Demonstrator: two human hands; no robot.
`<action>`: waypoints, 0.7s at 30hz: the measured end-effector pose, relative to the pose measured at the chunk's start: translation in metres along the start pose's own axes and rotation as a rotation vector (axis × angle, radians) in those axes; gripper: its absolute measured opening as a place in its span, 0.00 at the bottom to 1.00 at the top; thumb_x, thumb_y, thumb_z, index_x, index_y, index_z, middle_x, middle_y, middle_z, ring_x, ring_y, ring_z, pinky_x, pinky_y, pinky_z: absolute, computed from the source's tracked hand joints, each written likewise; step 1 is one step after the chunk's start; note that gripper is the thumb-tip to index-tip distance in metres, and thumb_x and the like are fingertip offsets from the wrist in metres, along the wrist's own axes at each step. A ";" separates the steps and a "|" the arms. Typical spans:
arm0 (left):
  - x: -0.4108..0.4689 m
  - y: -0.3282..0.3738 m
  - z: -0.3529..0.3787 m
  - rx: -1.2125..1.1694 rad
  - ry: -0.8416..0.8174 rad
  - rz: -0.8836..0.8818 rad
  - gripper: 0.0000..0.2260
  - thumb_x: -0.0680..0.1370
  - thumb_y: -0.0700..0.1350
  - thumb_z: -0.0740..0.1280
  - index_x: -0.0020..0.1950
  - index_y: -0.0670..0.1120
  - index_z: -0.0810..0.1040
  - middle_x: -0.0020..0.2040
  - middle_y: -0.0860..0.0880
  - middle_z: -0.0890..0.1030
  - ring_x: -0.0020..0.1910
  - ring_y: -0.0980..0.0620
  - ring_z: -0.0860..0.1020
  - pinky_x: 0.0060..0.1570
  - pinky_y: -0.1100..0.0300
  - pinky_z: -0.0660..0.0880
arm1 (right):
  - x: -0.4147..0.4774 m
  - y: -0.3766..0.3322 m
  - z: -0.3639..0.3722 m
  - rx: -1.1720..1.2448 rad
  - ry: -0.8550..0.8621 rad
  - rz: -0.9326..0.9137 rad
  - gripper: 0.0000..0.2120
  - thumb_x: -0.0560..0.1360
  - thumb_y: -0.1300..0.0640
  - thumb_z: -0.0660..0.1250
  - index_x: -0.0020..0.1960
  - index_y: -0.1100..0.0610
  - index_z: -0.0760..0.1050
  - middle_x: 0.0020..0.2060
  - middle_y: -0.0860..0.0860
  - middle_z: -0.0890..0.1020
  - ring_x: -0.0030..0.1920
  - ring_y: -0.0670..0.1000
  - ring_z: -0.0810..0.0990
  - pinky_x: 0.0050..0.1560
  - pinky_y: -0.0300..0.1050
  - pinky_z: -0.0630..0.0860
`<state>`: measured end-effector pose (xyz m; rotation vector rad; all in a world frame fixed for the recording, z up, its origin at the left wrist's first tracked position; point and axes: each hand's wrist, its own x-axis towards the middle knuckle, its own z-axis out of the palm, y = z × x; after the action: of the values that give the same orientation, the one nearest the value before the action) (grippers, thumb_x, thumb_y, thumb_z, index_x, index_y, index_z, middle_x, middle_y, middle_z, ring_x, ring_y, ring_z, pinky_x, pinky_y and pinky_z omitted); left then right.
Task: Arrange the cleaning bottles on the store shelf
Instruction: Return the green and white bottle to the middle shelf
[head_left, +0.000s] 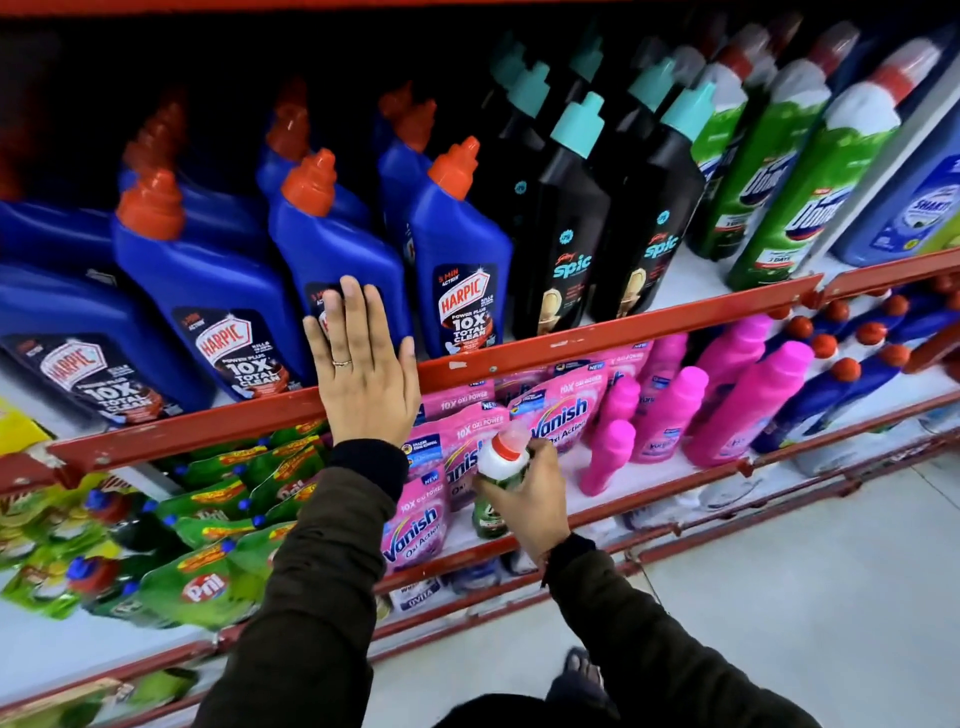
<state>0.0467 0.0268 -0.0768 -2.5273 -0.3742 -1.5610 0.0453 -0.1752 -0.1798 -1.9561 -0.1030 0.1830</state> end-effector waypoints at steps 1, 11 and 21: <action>0.000 0.000 0.000 -0.001 0.002 -0.001 0.27 0.87 0.49 0.55 0.81 0.38 0.51 0.78 0.36 0.55 0.80 0.40 0.46 0.82 0.45 0.39 | 0.000 0.001 -0.006 0.050 0.022 0.002 0.33 0.66 0.56 0.86 0.64 0.59 0.72 0.57 0.55 0.82 0.56 0.55 0.84 0.56 0.41 0.82; -0.001 -0.001 0.001 -0.008 0.022 -0.003 0.32 0.87 0.49 0.56 0.84 0.39 0.42 0.79 0.36 0.51 0.83 0.48 0.34 0.82 0.45 0.37 | 0.014 -0.091 -0.120 0.308 0.424 -0.334 0.34 0.62 0.44 0.87 0.65 0.43 0.80 0.57 0.47 0.88 0.58 0.49 0.87 0.58 0.42 0.85; -0.002 -0.002 0.002 -0.047 0.066 0.030 0.31 0.87 0.48 0.55 0.84 0.38 0.44 0.84 0.44 0.38 0.84 0.46 0.38 0.82 0.44 0.41 | 0.044 -0.185 -0.232 0.234 0.793 -0.694 0.27 0.68 0.38 0.83 0.62 0.40 0.76 0.54 0.38 0.84 0.55 0.39 0.83 0.53 0.38 0.81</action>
<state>0.0471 0.0294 -0.0799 -2.4966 -0.2931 -1.6556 0.1325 -0.3081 0.0745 -1.5317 -0.2144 -0.9799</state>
